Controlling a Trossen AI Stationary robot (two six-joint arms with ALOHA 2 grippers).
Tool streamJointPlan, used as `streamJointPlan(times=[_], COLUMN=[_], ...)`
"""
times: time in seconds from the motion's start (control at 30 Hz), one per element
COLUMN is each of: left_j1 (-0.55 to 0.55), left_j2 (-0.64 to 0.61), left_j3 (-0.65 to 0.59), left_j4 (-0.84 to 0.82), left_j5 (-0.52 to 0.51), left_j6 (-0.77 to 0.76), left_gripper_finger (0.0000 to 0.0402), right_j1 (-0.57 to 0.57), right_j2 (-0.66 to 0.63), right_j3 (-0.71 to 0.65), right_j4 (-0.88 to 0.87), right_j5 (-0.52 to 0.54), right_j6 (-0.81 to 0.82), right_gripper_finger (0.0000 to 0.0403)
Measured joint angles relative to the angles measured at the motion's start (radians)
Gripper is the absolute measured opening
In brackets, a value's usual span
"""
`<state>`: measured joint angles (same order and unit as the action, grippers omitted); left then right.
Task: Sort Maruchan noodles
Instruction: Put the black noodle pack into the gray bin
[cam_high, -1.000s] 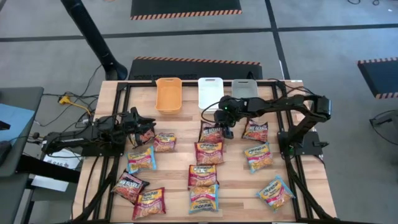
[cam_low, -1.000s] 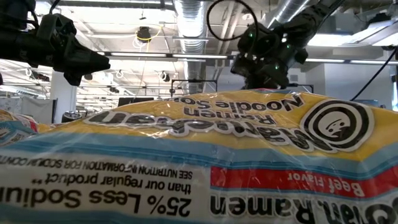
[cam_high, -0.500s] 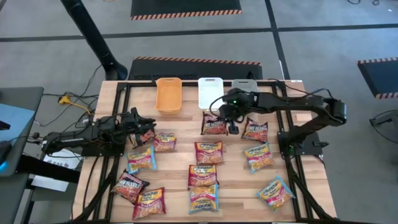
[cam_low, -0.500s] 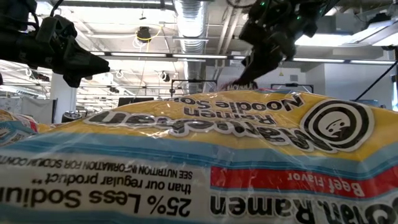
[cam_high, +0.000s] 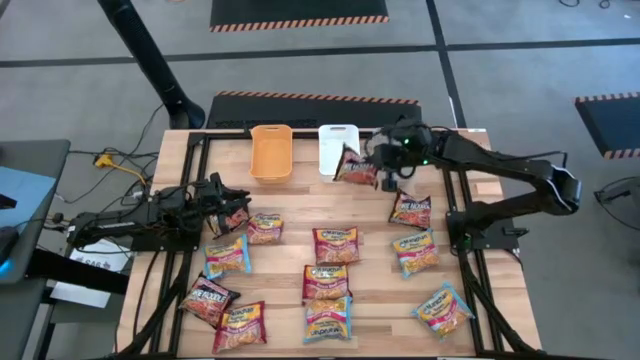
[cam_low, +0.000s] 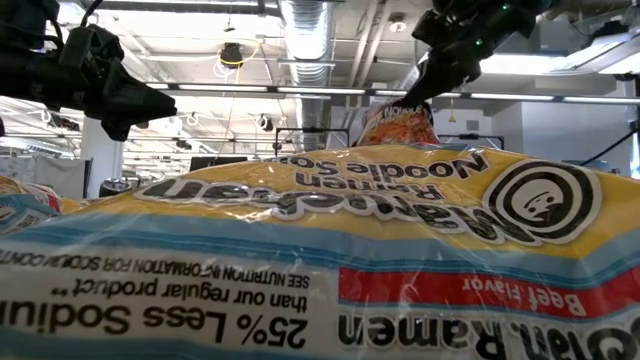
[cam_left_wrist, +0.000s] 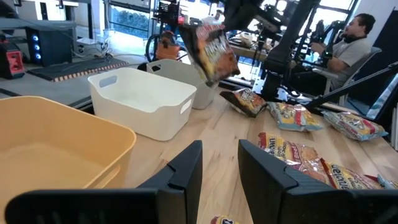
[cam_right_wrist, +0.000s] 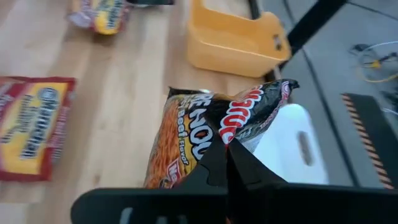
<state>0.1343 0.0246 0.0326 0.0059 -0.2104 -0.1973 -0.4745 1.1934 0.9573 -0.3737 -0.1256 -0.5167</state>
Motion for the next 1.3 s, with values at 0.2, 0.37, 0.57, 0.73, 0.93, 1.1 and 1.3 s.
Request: streamJointPlan(times=[0.2, 0.37, 0.57, 0.73, 0.93, 1.1, 1.3], left_j1=[0.000, 0.000, 0.000, 0.000, 0.000, 0.000, 0.000], left_j2=[0.000, 0.000, 0.000, 0.000, 0.000, 0.000, 0.000], left_j3=[0.000, 0.000, 0.000, 0.000, 0.000, 0.000, 0.000], left_j4=[0.000, 0.000, 0.000, 0.000, 0.000, 0.000, 0.000], left_j5=[0.000, 0.000, -0.017, -0.035, -0.037, -0.037, -0.037], left_j6=[0.000, -0.001, 0.006, 0.003, 0.000, 0.000, -0.001], left_gripper_finger=[0.0091, 0.0091, 0.0091, 0.0091, 0.0091, 0.0091, 0.0091], right_j1=[-0.111, -0.208, -0.307, -0.359, -0.386, -0.386, -0.390], right_j2=[-0.016, -0.016, -0.013, 0.013, 0.063, 0.077, 0.065], right_j3=[0.000, 0.000, 0.000, 0.000, 0.000, 0.000, 0.000], right_j4=[0.001, 0.012, 0.013, 0.011, -0.001, -0.022, -0.014], right_j5=[0.070, 0.084, 0.084, 0.084, 0.118, 0.155, 0.207], right_j6=[-0.093, -0.156, -0.241, -0.278, -0.294, -0.315, -0.361], right_gripper_finger=[0.0004, 0.0004, 0.0004, 0.0004, 0.0004, 0.0004, 0.0004])
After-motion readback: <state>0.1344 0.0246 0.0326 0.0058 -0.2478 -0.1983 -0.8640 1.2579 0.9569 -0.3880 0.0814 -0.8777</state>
